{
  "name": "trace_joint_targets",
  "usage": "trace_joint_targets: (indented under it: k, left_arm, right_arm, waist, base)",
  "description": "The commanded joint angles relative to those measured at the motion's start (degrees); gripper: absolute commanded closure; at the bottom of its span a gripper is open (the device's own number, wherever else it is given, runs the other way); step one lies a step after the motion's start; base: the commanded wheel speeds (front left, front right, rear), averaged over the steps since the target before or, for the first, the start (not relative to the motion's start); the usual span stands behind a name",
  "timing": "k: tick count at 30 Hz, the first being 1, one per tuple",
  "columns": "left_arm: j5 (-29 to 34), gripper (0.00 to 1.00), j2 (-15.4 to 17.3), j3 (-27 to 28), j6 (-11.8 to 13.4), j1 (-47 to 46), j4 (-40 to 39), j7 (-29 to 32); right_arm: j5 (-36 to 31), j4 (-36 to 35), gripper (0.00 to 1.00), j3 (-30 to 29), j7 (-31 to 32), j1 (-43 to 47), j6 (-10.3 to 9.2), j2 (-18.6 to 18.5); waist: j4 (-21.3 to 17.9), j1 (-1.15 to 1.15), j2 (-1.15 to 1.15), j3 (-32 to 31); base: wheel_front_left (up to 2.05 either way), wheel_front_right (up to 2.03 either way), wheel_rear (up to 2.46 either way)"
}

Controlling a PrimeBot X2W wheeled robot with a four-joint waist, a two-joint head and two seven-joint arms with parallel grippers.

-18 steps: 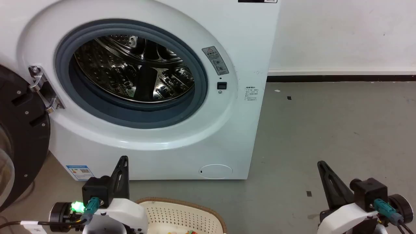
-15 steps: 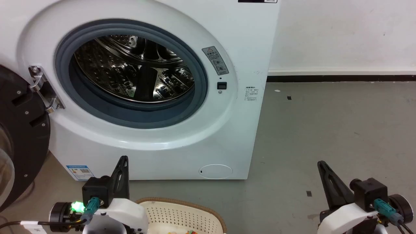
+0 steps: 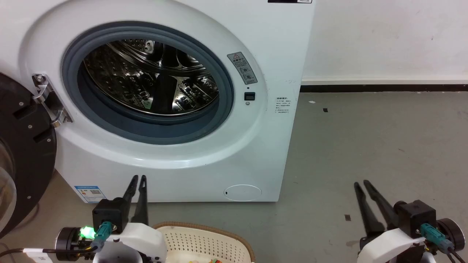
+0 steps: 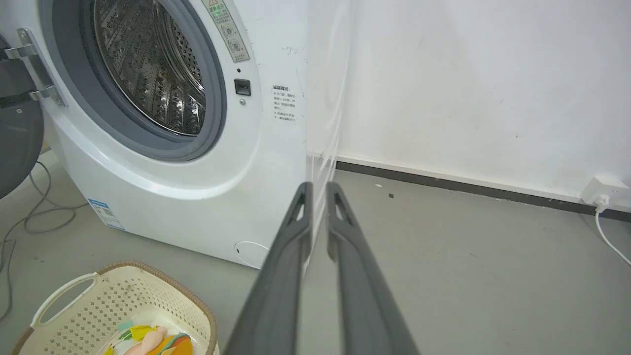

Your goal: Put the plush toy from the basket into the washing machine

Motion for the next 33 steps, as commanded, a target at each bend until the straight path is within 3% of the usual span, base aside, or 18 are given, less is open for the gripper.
trace_joint_targets:
  k: [1,14,33]
  left_arm:
    - [0.0,0.00,0.0,0.0,0.0,0.0,0.0,0.0]
    - [-0.5,0.00,0.1,-0.9,0.4,-1.5,2.2,-1.6]
    - [-2.6,0.00,0.7,-2.5,-1.7,-10.5,17.7,-2.2]
  right_arm:
    - [0.0,0.0,0.00,0.0,0.0,0.0,0.00,0.0]
    - [2.2,-1.1,0.00,-1.1,-1.6,-0.2,0.00,0.0]
    - [5.7,-3.8,0.00,-2.2,-3.8,-3.2,-0.01,0.0]
  waist:
    - [0.0,0.00,0.00,0.0]
    - [-0.1,0.00,0.00,0.9]
    - [-1.9,0.00,0.00,9.5]
  base:
    - [0.00,0.00,0.00]
    - [0.00,0.00,0.00]
    - [0.00,0.00,0.00]
